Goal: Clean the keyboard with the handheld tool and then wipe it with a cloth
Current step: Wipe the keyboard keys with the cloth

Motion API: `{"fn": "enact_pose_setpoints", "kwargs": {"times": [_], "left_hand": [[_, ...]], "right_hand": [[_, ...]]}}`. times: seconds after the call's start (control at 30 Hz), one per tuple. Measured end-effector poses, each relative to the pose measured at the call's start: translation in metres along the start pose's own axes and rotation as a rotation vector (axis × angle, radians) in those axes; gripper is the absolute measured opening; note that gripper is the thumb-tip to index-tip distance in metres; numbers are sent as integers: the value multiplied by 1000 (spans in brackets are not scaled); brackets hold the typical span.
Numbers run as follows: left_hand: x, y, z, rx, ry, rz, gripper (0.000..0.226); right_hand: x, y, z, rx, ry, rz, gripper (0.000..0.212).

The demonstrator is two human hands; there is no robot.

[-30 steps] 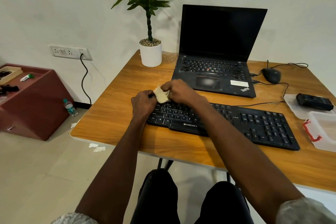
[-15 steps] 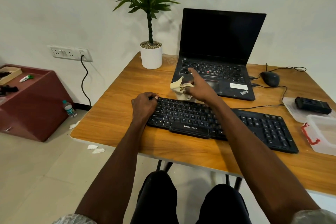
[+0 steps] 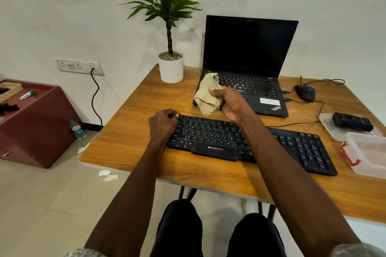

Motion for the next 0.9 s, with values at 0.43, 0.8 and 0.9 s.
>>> {"fn": "enact_pose_setpoints", "kwargs": {"times": [0.43, 0.8, 0.9], "left_hand": [[3, -1, -1, -3, 6, -13, 23], [0, 1, 0, -8, 13, -11, 24], [0, 1, 0, -8, 10, -9, 24]], "right_hand": [[-3, 5, -14, 98, -2, 88, 68], [-11, 8, -12, 4, -28, 44, 33], [-13, 6, -8, -77, 75, 86, 35]]}}
Point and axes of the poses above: each hand's wrist, its own y-axis away from the middle knuckle, its own z-axis out of the back of the hand, x = y × z, the point moved 8 cm from there along -y, towards the middle knuckle, and after that the axes turned 9 degrees about x, right-handed, at the moved point
